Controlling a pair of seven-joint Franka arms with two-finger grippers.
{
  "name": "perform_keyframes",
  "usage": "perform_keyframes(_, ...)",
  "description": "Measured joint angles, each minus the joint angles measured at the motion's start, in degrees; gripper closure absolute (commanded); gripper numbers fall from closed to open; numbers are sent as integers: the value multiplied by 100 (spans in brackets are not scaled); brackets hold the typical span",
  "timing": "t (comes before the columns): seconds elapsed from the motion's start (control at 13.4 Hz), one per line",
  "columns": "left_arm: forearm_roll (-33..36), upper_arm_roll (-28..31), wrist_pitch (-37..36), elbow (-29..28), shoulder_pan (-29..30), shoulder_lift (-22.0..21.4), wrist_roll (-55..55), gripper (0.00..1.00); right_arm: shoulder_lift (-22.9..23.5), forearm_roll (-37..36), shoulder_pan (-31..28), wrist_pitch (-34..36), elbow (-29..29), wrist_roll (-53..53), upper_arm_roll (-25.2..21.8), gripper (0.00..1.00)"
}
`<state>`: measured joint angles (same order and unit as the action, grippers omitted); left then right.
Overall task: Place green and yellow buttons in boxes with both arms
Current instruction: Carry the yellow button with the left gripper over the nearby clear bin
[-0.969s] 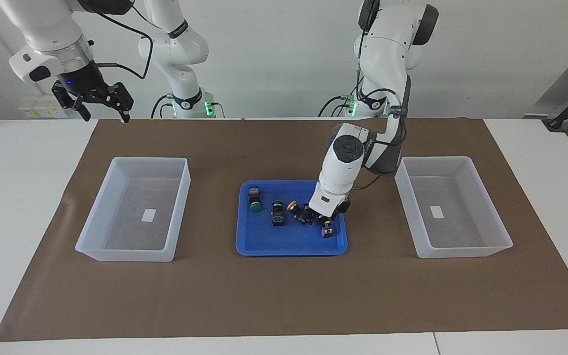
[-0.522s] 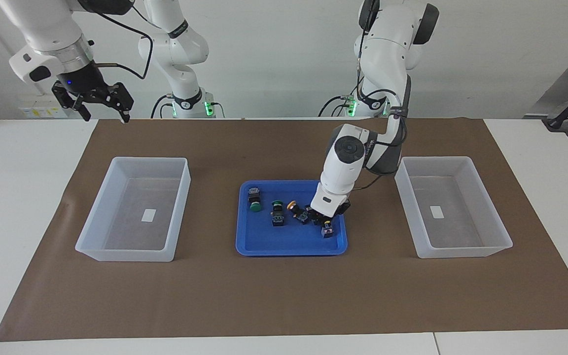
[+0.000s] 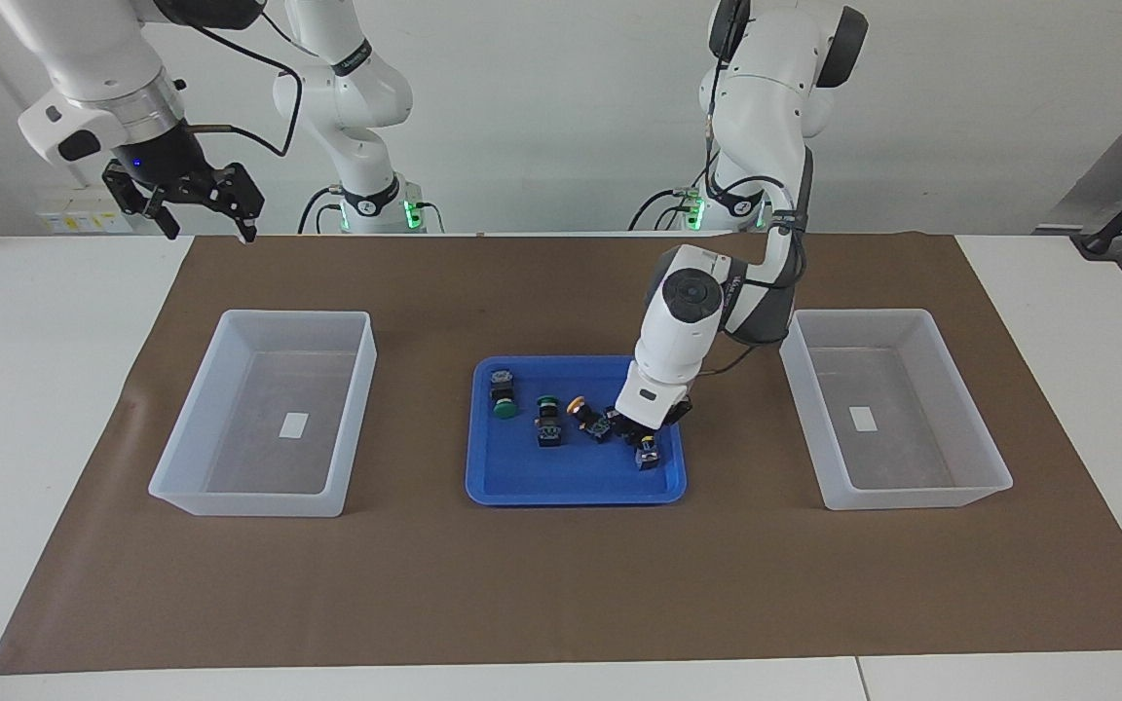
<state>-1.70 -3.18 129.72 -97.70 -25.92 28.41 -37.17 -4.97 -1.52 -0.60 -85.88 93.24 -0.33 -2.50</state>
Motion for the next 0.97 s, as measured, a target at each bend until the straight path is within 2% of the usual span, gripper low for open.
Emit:
perform_keyframes(0.15, 0, 18, -300, 252, 5, -24, 0, 100, -4, 0, -2, -10, -1, 2, 0, 0)
perform_keyframes(0.37, -2, 72, -1539, 1219, 42, -3, -6, 100, -7, 3, 28, -109, -11, 64, 21, 0)
perform_keyframes(0.52, -2, 107, -2083, 1715, 245, -1, -2, 100, -2, 21, 32, -353, -1, 274, 194, 0)
perform_keyframes(0.75, -2, 103, -2659, 2023, 921, -85, 488, 100, 173, 35, 102, -952, 103, 855, 863, 0)
perform_keyframes(0.97, -4, 121, -3097, 2066, 1804, -349, 1761, 100, 801, 34, 676, -1953, 199, 1751, 1110, 0)
